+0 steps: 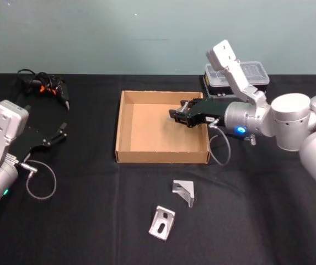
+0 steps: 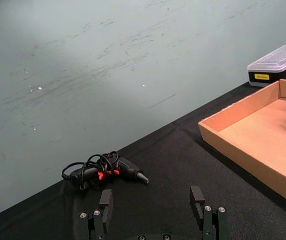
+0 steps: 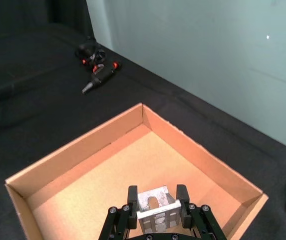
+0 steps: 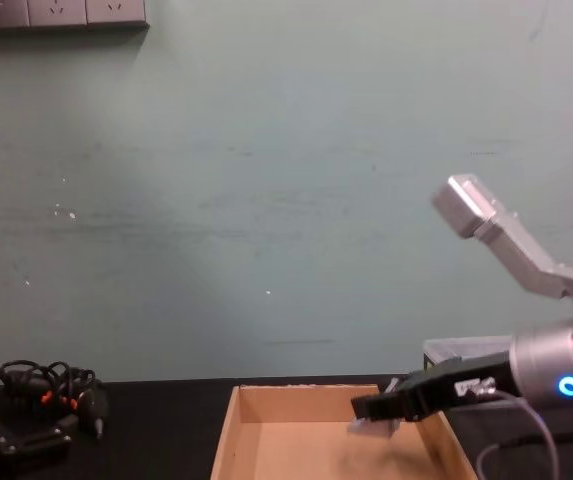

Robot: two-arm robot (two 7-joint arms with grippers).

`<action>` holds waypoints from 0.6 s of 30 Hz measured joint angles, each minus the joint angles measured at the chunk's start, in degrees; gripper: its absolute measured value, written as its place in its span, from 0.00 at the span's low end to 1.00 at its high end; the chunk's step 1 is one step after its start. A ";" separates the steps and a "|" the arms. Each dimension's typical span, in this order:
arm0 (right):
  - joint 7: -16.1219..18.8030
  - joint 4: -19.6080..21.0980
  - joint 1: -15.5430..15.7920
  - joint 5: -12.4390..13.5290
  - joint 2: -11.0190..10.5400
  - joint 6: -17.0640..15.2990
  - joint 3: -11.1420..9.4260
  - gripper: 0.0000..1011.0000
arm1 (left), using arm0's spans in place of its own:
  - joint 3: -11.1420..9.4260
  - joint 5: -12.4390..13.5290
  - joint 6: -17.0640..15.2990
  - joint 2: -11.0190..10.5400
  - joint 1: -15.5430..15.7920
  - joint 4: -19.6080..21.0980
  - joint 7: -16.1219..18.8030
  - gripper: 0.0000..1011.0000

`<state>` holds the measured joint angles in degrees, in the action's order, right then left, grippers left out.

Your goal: Use one hand to pick up the angle iron from the table and place it into the box.

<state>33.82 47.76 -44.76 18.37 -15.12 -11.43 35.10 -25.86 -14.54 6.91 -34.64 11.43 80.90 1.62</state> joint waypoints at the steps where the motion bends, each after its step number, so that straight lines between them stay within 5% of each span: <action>1: 0.01 -1.66 -0.49 -0.35 0.82 0.42 0.08 0.47 | 0.00 0.00 0.00 0.00 0.00 0.00 0.00 1.00; 11: 1.55 -9.40 -2.24 -1.40 3.93 2.31 -0.33 0.47 | 0.00 0.00 0.00 0.00 0.00 0.00 0.00 1.00; 18: 1.65 -9.15 -2.24 -1.41 3.84 2.33 -0.35 0.47 | 0.00 0.00 0.00 0.00 0.00 0.00 0.00 1.00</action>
<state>35.47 38.62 -47.00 16.96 -11.28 -9.10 34.74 -25.86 -14.55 6.90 -34.65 11.43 80.90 1.62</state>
